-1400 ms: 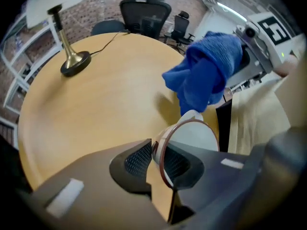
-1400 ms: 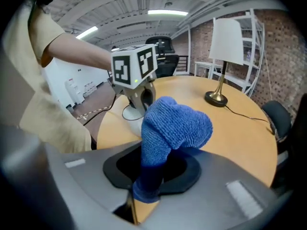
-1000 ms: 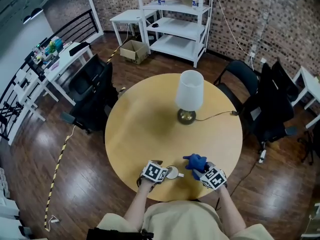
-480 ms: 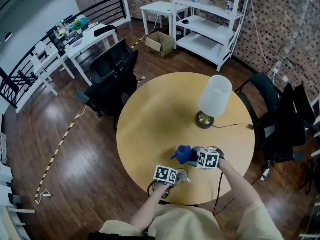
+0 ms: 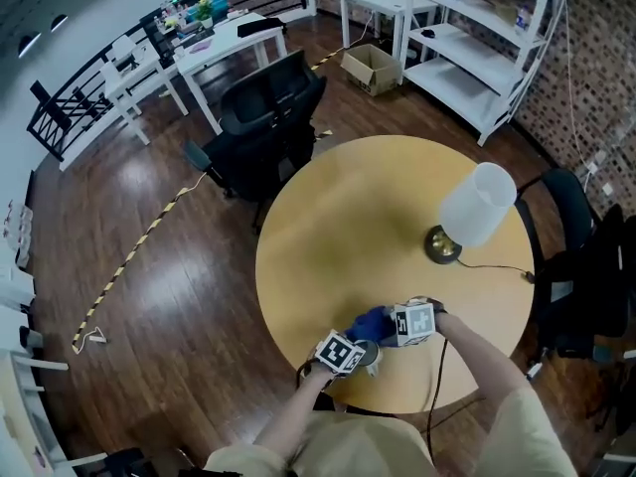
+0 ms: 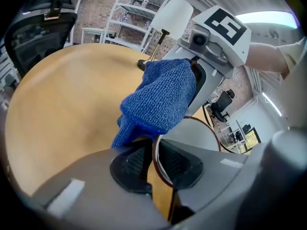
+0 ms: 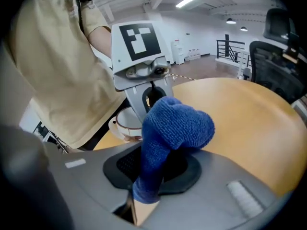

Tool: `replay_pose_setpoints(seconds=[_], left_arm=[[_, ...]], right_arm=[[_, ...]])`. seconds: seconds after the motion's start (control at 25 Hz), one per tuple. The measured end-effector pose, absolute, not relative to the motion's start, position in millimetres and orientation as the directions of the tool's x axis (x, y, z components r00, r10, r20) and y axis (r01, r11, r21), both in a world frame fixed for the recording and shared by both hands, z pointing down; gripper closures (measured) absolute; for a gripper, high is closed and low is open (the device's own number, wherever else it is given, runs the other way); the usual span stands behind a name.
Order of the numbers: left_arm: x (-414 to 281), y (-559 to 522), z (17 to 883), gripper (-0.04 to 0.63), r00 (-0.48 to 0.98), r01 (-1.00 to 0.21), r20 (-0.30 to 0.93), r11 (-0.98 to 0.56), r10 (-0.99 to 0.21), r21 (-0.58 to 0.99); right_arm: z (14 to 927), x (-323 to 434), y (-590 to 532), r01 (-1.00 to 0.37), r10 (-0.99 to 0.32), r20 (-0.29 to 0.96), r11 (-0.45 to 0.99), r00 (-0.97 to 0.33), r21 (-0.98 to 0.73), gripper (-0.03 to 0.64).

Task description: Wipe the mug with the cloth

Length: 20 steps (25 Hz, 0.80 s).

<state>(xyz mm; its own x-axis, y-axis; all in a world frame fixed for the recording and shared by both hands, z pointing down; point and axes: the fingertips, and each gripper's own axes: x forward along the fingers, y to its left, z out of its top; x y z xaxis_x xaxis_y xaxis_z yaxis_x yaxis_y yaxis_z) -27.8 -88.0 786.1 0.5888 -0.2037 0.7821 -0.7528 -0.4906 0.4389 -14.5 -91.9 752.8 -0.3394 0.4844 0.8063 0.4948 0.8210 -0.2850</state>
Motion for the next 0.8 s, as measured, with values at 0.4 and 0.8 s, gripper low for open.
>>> replay_pose_setpoints(seconds=[0.4, 0.8], left_arm=[[-38, -88, 790, 0.56, 0.57, -0.818, 0.785, -0.264, -0.243, 0.512], [-48, -88, 796, 0.552, 0.565, -0.825, 0.788, -0.125, -0.244, 0.552]], right_arm=[[745, -3, -84, 0.418, 0.378, 0.819, 0.888, -0.431, -0.19, 0.537], [738, 7, -32, 0.401, 0.353, 0.807, 0.902, -0.473, -0.16, 0.538]])
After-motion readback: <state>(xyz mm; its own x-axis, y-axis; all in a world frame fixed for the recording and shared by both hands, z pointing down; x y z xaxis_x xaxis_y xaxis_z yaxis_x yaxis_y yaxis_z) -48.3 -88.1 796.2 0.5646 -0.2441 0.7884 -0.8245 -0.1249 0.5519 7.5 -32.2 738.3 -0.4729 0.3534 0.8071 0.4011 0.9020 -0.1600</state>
